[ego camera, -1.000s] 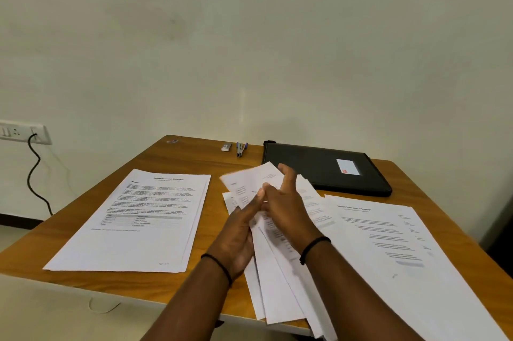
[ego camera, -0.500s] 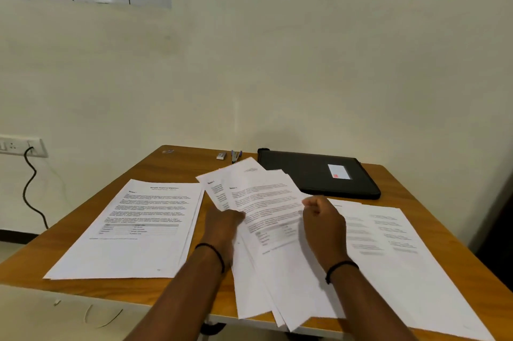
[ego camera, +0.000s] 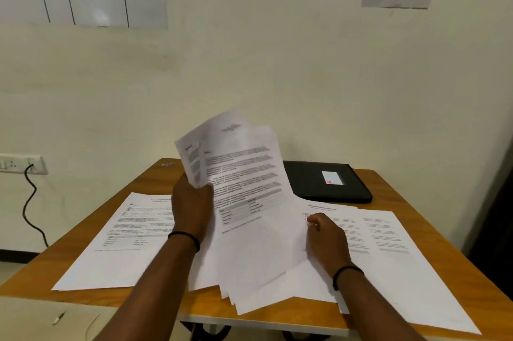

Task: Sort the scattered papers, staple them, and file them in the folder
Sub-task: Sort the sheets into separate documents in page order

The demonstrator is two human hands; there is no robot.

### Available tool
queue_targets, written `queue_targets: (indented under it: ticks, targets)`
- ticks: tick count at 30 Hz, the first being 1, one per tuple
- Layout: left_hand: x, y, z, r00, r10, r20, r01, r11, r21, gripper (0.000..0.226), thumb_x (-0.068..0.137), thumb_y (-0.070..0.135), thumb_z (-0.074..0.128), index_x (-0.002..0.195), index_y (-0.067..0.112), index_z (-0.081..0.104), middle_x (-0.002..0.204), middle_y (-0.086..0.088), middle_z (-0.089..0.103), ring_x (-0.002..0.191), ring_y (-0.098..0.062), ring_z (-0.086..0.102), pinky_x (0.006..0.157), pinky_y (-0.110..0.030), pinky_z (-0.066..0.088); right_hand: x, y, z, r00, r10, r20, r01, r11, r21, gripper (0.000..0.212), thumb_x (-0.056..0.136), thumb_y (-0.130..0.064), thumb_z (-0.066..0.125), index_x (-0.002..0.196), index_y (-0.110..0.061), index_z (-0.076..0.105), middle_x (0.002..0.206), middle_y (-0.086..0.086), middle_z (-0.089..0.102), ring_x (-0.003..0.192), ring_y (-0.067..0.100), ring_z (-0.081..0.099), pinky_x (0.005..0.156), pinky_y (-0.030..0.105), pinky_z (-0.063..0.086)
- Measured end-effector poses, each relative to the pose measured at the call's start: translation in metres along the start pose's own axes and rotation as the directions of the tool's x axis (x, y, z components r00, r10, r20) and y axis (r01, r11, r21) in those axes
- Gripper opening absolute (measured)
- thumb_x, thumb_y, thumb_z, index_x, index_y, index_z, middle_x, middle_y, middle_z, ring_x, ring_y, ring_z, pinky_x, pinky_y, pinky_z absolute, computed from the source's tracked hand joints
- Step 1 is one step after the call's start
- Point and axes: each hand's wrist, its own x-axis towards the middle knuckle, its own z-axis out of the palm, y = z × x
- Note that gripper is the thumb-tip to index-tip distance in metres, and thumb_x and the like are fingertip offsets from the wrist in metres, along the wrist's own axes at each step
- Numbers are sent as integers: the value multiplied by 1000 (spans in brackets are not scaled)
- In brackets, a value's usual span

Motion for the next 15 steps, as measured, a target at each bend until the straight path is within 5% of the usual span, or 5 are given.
queue_targets:
  ticks: [7, 11, 13, 15]
  targets:
    - [-5, 20, -14, 993, 109, -54, -107, 994, 32, 22, 93, 0, 57, 110, 14, 59, 91, 12, 59, 80, -6, 57, 63, -21, 45, -4, 5, -8, 998, -53, 27, 57, 968, -245, 20, 103, -16, 42, 102, -13, 63, 98, 5, 69, 83, 17, 60, 74, 25, 49]
    - [-5, 29, -19, 998, 61, 0, -61, 996, -61, 28, 92, -2, 60, 118, 8, 58, 94, 6, 62, 81, -9, 61, 62, -20, 48, -14, -35, -15, 993, -110, 30, 103, 978, 182, 38, 100, -43, 48, 129, -19, 56, 122, -9, 58, 113, 10, 54, 94, 23, 42]
    - [-5, 35, -22, 997, 48, 66, -41, 993, -108, 33, 89, -5, 63, 120, 6, 58, 100, -1, 65, 85, -13, 63, 64, -21, 51, -17, -62, -29, 983, -125, 131, 59, 905, 421, 56, 95, -47, 52, 144, -22, 41, 129, -19, 47, 119, 1, 46, 98, 23, 38]
    - [-5, 41, -25, 989, 63, 136, -48, 992, -114, 34, 88, -3, 64, 121, 6, 60, 104, -6, 67, 89, -18, 66, 64, -20, 53, -15, -83, -44, 950, -219, 221, 34, 780, 625, 60, 91, -40, 63, 143, -22, 39, 128, -21, 56, 113, -2, 57, 93, 18, 44]
